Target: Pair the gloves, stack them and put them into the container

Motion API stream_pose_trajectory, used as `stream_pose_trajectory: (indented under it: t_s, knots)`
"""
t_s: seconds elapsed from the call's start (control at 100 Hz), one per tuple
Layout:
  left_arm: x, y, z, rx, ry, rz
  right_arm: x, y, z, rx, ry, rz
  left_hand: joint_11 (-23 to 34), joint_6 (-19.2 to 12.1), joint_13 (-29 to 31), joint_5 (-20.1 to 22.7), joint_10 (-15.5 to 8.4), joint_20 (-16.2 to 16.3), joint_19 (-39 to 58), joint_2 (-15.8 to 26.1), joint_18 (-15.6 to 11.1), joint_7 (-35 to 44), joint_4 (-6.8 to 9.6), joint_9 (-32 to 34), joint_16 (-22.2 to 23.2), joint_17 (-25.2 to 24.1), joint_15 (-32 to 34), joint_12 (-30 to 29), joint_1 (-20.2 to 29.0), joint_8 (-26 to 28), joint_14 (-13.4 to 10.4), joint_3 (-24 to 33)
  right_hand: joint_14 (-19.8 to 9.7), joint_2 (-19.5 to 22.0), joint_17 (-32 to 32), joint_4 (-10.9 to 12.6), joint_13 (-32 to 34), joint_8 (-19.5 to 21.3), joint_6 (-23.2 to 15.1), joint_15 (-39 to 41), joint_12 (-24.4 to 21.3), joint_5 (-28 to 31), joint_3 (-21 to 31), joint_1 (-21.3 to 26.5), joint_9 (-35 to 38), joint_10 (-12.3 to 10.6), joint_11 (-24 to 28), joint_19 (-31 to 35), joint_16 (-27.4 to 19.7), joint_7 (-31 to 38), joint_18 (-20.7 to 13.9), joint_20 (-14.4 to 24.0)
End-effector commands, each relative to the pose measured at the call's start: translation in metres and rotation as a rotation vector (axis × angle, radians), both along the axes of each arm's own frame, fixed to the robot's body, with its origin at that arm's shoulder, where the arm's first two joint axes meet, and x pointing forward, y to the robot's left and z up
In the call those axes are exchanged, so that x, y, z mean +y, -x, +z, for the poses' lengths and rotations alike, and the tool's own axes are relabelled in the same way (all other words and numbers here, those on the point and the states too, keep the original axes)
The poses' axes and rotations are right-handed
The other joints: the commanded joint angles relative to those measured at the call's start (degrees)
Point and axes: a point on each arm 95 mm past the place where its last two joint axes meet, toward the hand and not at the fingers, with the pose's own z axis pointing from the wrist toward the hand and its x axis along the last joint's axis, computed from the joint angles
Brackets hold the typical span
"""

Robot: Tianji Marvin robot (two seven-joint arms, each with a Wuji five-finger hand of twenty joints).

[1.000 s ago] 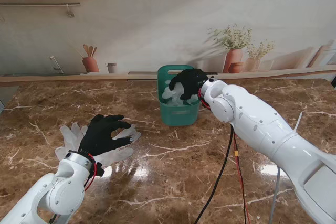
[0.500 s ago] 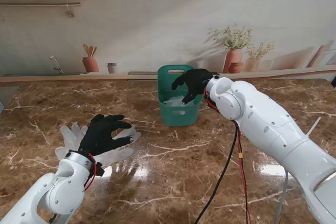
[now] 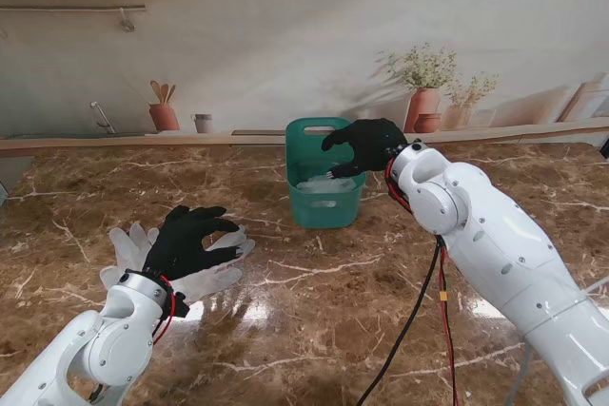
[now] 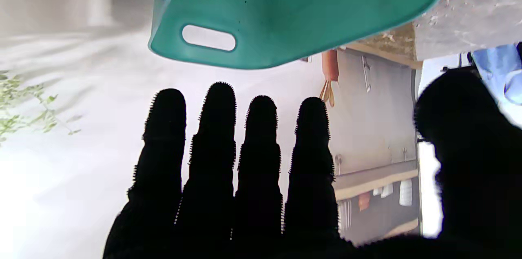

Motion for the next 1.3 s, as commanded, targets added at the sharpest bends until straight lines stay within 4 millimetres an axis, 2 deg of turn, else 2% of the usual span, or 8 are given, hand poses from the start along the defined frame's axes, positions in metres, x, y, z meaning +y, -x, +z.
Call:
stream_pose_trajectory:
  t_s: [0.0, 0.23, 0.37, 0.6, 0.72, 0.84, 1.04, 1.29]
  knots:
    - [0.0, 0.0, -0.002, 0.006, 0.0, -0.001, -0.011, 0.015, -0.022, 0.017, -0.026, -0.014, -1.3, -0.4, -1.8, -0.3, 0.0, 1.5, 1.0, 1.7, 0.1, -0.9, 1.43, -0.9, -0.3, -0.4, -2.0, -0.8, 1.6, -0.4, -1.5, -2.1, -1.0, 1.0, 0.4, 3.0, -1.4, 0.6, 0.9, -0.9, -0.3, 1.4, -1.4, -0.8, 0.7, 0.0, -0.5, -1.4, -1.9, 1.0, -1.9, -2.0]
    - [-0.001, -0.006, -0.006, 0.017, 0.008, -0.007, -0.03, 0.064, -0.038, -0.011, -0.116, -0.036, -1.0, 0.1, -1.9, -1.1, 0.0, 0.7, 3.5, 1.6, -1.5, -1.7, 1.43, -1.2, -0.1, 0.5, -1.6, -0.6, 1.8, -0.9, -1.3, -1.9, -1.7, 2.4, -1.2, 3.5, -3.9, 0.4, 1.8, -2.4, -1.0, 0.8, -0.8, -3.1, -0.3, 0.5, -1.4, -3.7, -4.3, 0.5, -3.3, -5.9]
    - [0.0, -0.01, -0.007, 0.024, 0.008, -0.008, -0.038, 0.092, -0.058, -0.002, -0.162, -0.053, -0.8, 0.3, -1.9, -1.3, 0.0, -0.5, 4.1, 1.6, -2.6, -2.0, 1.41, -1.2, 0.0, 0.6, -1.3, -0.4, 1.9, -1.3, -1.2, -1.7, -1.5, 2.9, -1.7, 3.6, -4.4, 0.3, 2.1, -2.7, -1.2, 0.5, -0.5, -3.7, -0.7, 0.7, -1.7, -4.3, -4.9, 0.2, -3.5, -6.9]
    - [0.008, -0.016, -0.006, 0.051, -0.034, -0.019, -0.046, 0.123, -0.093, 0.05, -0.177, -0.081, -0.5, -0.1, -1.3, -1.9, -0.1, -2.6, 7.6, 0.8, -1.1, -2.0, 1.22, -0.7, 0.0, 0.2, -0.9, -0.3, 1.4, -1.8, -1.5, 0.5, -1.7, 3.2, -2.6, 3.5, -5.0, 0.3, 1.7, -2.5, -1.4, 0.7, -0.2, -4.0, -1.0, 0.6, -1.8, -4.7, -5.4, 0.2, -3.5, -8.1]
    - [0.022, -0.024, 0.0, 0.079, -0.116, -0.04, -0.049, 0.129, -0.107, 0.081, -0.177, -0.097, -0.3, -2.5, 0.3, -2.4, 0.4, -1.7, 12.4, -0.4, 2.1, -1.6, 0.94, 1.1, 0.5, -0.3, -0.4, -0.2, 1.6, -1.7, -0.4, 4.2, -1.7, 3.2, -3.2, 3.5, -5.5, 0.4, 1.6, -2.5, -1.5, 0.6, 0.0, -3.9, -1.3, 0.5, -1.9, -4.8, -5.4, 0.2, -3.5, -8.4]
    - [0.044, -0.035, 0.008, 0.119, -0.22, -0.069, -0.051, 0.13, -0.116, 0.105, -0.179, -0.109, 0.2, -4.1, 0.5, -2.5, 0.3, -1.8, 14.8, -3.9, 2.6, -0.2, 0.19, 1.7, 1.3, -0.6, 0.0, 0.2, 1.5, -1.0, -0.1, 12.9, -1.7, 3.4, -3.6, 3.5, -5.8, 0.4, 1.5, -2.5, -1.5, 0.6, 0.1, -3.8, -1.6, 0.5, -2.0, -4.9, -5.4, 0.2, -3.4, -8.7]
    - [0.085, -0.047, 0.02, 0.204, -0.391, -0.193, -0.049, 0.128, -0.126, 0.135, -0.191, -0.118, 3.1, -6.8, 1.2, -1.0, -1.4, -1.1, 15.9, -10.2, 1.9, 3.1, -0.95, 4.8, 3.9, -0.5, 1.9, 3.5, 3.2, 0.6, -1.8, 24.3, -1.6, 3.5, -4.3, 3.4, -6.4, 0.5, 1.3, -2.6, -1.6, 0.5, 0.4, -3.5, -2.2, 0.5, -2.1, -5.0, -5.4, 0.1, -3.2, -8.9]
    - [0.125, -0.048, 0.004, 0.334, -0.5, -0.259, -0.042, 0.123, -0.129, 0.148, -0.213, -0.113, 3.9, -9.2, -2.7, -2.6, -3.0, -2.1, 11.8, -14.2, 0.4, 3.8, -1.28, 1.6, 6.6, -0.9, 2.1, 9.1, 2.4, 1.0, -2.7, 26.8, -1.6, 3.6, -4.4, 3.3, -6.5, 0.7, 1.3, -2.5, -1.6, 0.6, 0.8, -3.3, -2.4, 0.5, -2.1, -4.9, -5.4, 0.2, -3.2, -9.0]
